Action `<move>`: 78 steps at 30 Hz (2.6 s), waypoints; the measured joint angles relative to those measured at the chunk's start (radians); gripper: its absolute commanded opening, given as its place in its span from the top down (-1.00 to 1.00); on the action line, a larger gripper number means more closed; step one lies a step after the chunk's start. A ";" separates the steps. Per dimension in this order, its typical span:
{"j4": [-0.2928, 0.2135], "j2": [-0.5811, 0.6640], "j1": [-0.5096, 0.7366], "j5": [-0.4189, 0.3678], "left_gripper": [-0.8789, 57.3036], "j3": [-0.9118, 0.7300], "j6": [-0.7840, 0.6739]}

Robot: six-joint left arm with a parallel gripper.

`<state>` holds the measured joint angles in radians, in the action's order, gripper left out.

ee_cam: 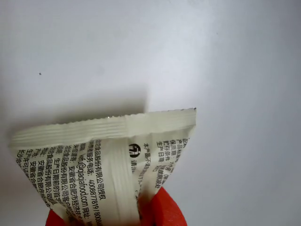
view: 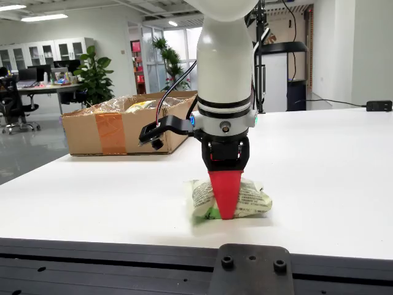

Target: Grasp a snack and put it in the bin.

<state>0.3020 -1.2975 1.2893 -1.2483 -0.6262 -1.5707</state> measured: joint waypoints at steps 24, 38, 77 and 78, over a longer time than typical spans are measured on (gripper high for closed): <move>0.123 0.458 -0.079 -0.013 0.49 -0.320 0.023; 0.186 0.747 -0.173 -0.014 0.50 -0.553 0.122; 0.280 0.646 -0.667 0.225 0.48 -0.188 0.642; 0.280 0.634 -0.678 0.233 0.48 -0.166 0.652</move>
<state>0.5824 -0.6640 0.6114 -1.0155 -0.7923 -0.9192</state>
